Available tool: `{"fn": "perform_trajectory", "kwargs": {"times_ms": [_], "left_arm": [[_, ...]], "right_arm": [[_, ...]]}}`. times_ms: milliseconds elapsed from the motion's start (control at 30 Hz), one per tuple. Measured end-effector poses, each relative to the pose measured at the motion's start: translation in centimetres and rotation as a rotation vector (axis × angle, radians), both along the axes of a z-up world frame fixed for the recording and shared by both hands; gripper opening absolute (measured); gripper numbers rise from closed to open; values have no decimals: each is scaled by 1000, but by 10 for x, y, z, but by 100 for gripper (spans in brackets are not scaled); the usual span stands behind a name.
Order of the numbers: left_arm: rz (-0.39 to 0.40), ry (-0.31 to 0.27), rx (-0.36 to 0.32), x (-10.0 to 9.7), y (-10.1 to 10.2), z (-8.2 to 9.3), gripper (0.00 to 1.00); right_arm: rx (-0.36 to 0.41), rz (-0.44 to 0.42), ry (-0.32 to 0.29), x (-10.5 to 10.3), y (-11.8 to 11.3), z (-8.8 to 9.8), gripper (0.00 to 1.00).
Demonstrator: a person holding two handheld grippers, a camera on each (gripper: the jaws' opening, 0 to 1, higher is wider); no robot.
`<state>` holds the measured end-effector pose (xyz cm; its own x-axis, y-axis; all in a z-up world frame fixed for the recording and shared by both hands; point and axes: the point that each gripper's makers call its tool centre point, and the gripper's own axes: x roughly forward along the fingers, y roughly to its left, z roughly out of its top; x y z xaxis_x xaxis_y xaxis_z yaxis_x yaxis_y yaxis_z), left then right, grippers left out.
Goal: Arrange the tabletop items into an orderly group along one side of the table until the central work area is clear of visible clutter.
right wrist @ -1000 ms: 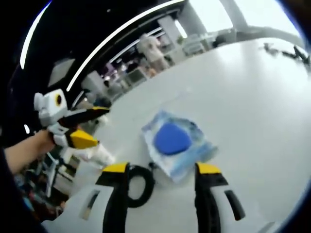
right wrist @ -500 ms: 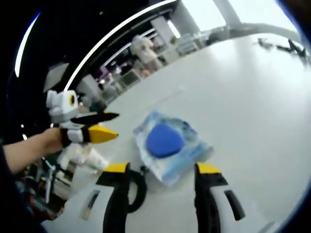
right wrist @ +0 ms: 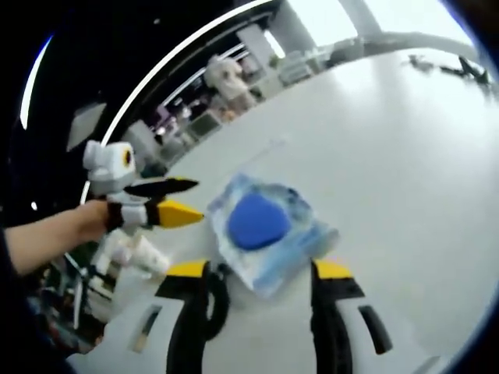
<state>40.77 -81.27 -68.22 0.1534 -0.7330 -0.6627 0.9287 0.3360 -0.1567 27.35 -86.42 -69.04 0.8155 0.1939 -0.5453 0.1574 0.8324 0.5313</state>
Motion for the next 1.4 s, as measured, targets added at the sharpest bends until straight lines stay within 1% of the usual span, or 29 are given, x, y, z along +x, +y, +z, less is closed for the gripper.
{"fn": "perform_trajectory", "kwargs": {"times_ms": [33, 67, 367, 433, 467, 500, 600, 667, 933, 1033, 1100, 1200, 1267, 1367, 1400], "left_arm": [[8, 21, -4, -1, -1, -2, 95], [14, 29, -5, 0, -1, -4, 95], [41, 54, -9, 8, 1, -12, 94], [60, 71, -13, 11, 1, -15, 94], [75, 93, -24, 12, 0, -17, 94], [80, 98, -25, 13, 0, -18, 94], [89, 96, -18, 16, -1, -21, 93], [96, 104, -22, 16, -3, -22, 93], [74, 117, 4, 11, -5, -33, 90], [62, 112, 13, 11, -5, -36, 87], [68, 120, 12, 11, -5, -37, 84], [75, 129, 16, 15, -4, -40, 76], [83, 124, 29, 17, -2, -43, 75], [92, 137, 34, 20, -1, -46, 71], [95, 128, 43, 19, 0, -46, 69]], "right_arm": [[6, -4, -2, 1, 1, 0, 49], [8, -6, -2, 1, 1, -1, 48], [15, -18, 11, 5, 3, -9, 47], [18, -24, 15, 5, 2, -11, 47], [21, -26, 17, 5, 2, -12, 47], [22, -27, 17, 5, 2, -13, 46], [29, -27, 27, 5, 3, -18, 46], [26, -30, 30, 5, 2, -20, 46], [43, -53, 48, 3, 3, -31, 44], [58, -67, 46, 3, 3, -32, 39], [65, -71, 45, 4, 4, -34, 34], [69, -89, 43, 6, 4, -35, 31], [71, -95, 45, 8, 4, -36, 29], [61, -100, 53, 9, 3, -38, 23], [65, -106, 57, 9, 2, -40, 20]]}}
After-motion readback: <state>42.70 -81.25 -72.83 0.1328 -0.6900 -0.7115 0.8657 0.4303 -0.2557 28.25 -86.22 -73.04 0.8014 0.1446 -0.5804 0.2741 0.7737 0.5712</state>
